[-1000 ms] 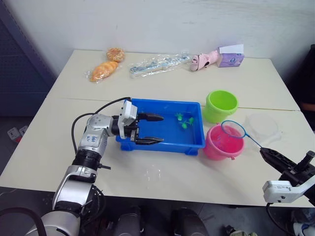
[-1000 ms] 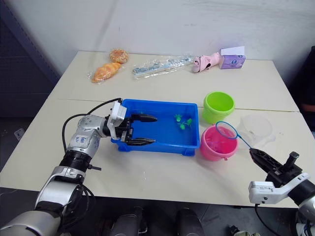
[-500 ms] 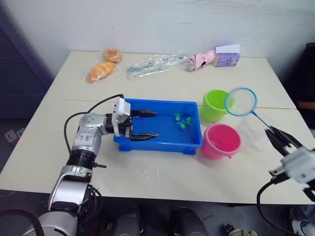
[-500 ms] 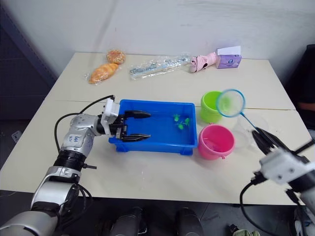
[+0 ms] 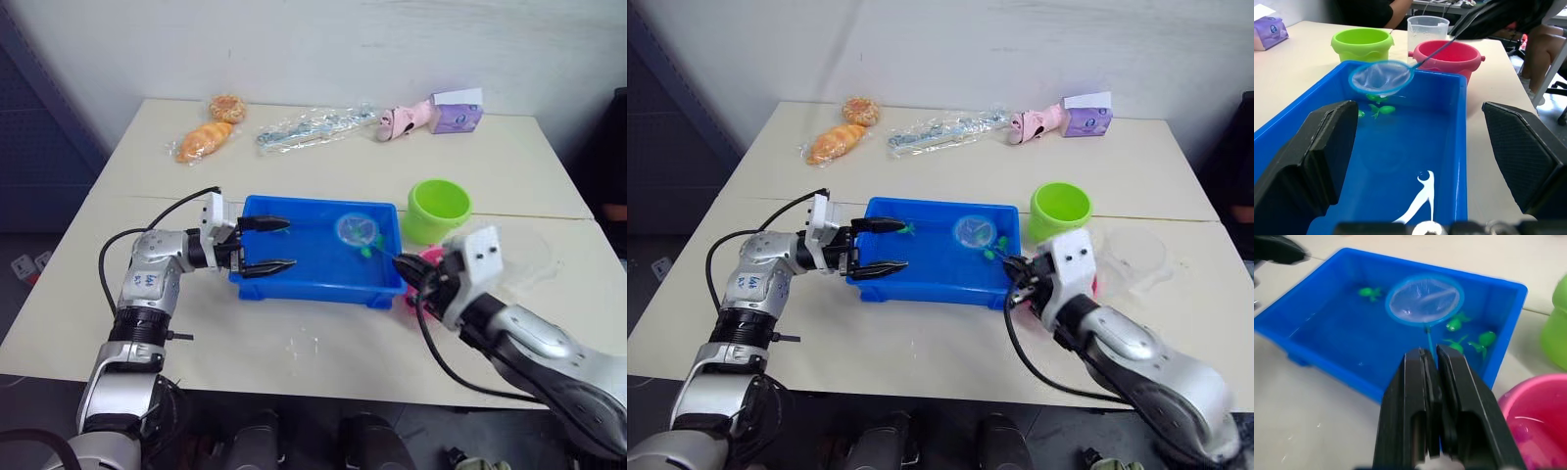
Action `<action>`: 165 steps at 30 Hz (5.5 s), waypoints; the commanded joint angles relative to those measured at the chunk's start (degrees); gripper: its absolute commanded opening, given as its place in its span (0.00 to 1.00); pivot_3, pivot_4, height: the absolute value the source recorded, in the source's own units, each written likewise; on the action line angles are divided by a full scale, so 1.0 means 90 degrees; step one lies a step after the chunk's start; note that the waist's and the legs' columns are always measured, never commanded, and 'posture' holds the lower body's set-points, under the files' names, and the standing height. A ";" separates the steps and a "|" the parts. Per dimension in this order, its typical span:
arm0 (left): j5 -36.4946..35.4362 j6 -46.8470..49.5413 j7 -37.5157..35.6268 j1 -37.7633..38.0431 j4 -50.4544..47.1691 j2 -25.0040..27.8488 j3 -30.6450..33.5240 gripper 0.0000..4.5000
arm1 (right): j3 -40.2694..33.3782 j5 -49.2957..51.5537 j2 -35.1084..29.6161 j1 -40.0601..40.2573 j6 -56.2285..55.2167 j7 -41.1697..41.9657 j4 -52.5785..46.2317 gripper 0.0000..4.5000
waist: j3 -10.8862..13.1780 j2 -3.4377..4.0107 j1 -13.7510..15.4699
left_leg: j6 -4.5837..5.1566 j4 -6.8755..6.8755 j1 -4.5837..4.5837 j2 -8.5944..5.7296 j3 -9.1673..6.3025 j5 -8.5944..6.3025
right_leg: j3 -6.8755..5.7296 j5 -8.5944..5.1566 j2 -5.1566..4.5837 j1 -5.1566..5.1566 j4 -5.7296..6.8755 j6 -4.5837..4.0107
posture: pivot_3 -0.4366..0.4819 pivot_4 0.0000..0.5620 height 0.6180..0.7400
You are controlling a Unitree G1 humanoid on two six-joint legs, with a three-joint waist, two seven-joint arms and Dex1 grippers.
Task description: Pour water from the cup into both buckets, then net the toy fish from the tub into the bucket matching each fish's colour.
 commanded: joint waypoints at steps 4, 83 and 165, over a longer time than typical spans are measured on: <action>-0.0158 0.0123 0.0123 0.0093 -0.0483 0.0087 0.0128 0.97 | 0.0051 -0.0178 0.0511 -0.0611 0.0598 -0.0348 0.0438 0.00 | 0.0000 0.0000 -0.0001 | 0.0003 0.0002 -0.0002 0.0000 0.0004 -0.0001 | 0.0002 0.0000 0.0000 -0.0003 0.0001 0.0000 | 0.48 0.27 1.00; -0.0121 0.0136 0.0254 0.0244 -0.0759 0.0081 0.0056 0.97 | -0.1126 -0.1428 0.2389 -0.1250 0.3325 -0.0612 0.0387 0.00 | 0.0000 0.0000 -0.0097 | 0.0003 -0.0056 -0.0009 -0.0003 0.0008 -0.0001 | 0.0006 0.0000 -0.0001 -0.0024 -0.0020 0.0000 | 0.48 0.27 1.00; -0.0120 0.0037 0.0409 0.0271 -0.0737 0.0085 0.0112 0.97 | -0.0865 -0.4299 0.3115 -0.2326 0.4130 0.1392 0.0692 0.00 | 0.0000 0.0001 -0.0103 | -0.0013 -0.0101 -0.0009 -0.0010 0.0013 0.0011 | 0.0000 0.0000 0.0003 -0.0032 -0.0020 0.0000 | 0.48 0.27 1.00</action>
